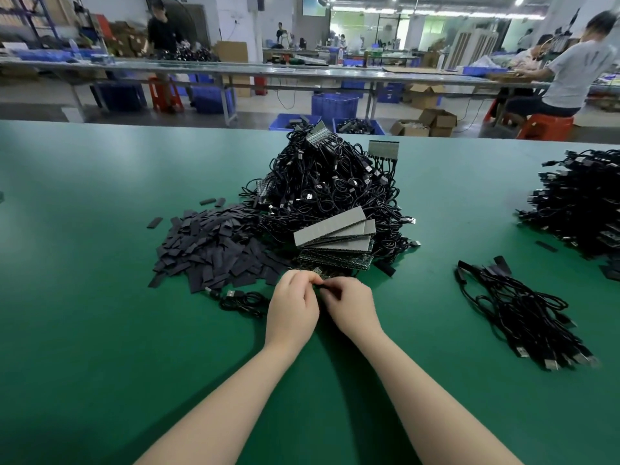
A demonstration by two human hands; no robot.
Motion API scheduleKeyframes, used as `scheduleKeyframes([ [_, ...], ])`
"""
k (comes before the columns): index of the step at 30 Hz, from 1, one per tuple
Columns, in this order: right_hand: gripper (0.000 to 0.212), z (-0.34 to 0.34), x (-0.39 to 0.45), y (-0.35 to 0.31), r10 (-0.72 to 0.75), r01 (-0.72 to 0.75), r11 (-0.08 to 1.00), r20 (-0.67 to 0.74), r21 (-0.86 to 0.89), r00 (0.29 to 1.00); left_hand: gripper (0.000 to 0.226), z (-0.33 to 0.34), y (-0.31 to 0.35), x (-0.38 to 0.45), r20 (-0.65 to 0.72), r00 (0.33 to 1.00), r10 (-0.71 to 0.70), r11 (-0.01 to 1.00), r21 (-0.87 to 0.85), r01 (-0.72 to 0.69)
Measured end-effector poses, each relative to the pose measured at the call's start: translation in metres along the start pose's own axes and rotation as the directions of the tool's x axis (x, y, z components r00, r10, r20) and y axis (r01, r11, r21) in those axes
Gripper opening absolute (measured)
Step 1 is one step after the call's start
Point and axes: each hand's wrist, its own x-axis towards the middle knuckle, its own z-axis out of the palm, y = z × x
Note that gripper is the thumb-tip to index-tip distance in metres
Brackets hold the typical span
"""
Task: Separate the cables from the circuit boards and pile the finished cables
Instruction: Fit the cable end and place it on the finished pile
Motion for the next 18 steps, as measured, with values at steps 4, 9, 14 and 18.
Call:
scheduleKeyframes([
  [4,0.009,-0.007,-0.015,0.013,0.172,-0.08,0.883,-0.159,0.463,0.972,0.026,0.0,0.0,-0.001,0.02,0.998,0.053,0.998,0.035,-0.054],
  [9,0.022,-0.013,-0.02,0.017,0.138,-0.049,0.732,-0.078,0.68,0.987,0.027,0.001,0.002,-0.005,0.087,0.989,0.12,0.988,0.082,-0.128],
  [14,0.023,-0.012,-0.02,0.018,0.16,-0.039,0.681,-0.095,0.732,0.983,0.025,0.001,0.001,-0.003,0.095,0.993,0.075,0.996,0.037,-0.079],
  [18,0.025,-0.011,-0.019,0.02,0.164,-0.023,0.66,-0.114,0.751,0.98,0.023,0.001,0.001,-0.004,0.076,0.995,0.069,0.998,0.008,-0.07],
])
